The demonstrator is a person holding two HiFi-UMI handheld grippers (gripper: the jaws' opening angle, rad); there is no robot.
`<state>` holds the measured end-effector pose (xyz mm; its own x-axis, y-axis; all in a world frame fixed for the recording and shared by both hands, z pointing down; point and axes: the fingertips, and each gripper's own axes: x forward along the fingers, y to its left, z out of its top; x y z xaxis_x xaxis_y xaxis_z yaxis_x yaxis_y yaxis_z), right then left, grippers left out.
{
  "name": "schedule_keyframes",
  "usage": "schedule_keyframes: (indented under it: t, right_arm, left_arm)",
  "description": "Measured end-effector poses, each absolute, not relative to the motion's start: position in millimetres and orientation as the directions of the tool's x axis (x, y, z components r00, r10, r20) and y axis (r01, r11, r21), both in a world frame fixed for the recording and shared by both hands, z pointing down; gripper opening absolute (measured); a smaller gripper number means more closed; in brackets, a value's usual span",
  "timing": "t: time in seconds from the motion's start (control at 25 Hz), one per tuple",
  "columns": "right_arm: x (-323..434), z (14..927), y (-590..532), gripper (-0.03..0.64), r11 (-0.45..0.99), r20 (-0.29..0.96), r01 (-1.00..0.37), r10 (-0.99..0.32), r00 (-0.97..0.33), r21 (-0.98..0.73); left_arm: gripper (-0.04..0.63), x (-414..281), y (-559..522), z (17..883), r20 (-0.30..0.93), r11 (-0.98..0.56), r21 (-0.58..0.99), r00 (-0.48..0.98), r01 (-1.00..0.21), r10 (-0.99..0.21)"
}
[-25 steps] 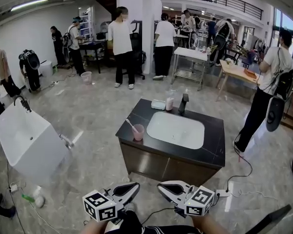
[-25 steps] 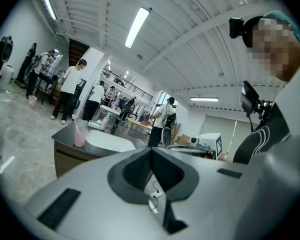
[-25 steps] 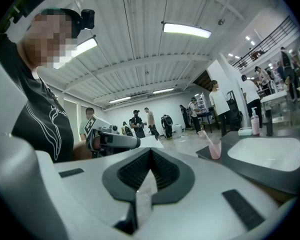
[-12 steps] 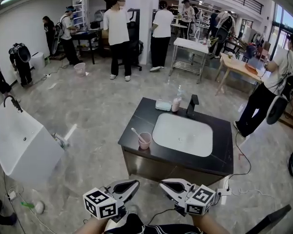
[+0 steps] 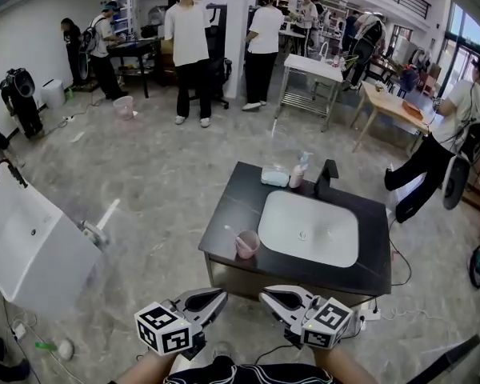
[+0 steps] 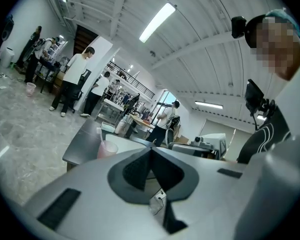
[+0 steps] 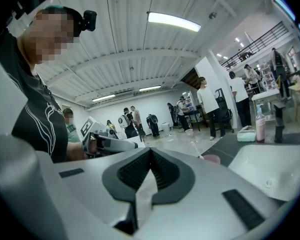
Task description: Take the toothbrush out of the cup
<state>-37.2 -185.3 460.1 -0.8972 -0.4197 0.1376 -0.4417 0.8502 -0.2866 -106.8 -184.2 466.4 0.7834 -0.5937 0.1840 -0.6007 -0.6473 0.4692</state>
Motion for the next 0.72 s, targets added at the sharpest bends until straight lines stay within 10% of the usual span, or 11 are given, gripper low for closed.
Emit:
schedule_keyframes:
  t: [0.72]
  right_arm:
    - [-71,489,-254,0.013,0.839,0.250,-0.514,-0.467,-0.848,-0.177]
  left_arm:
    - [0.003,-143,-240,481,0.207,-0.649,0.477,0.794,-0.592,-0.572]
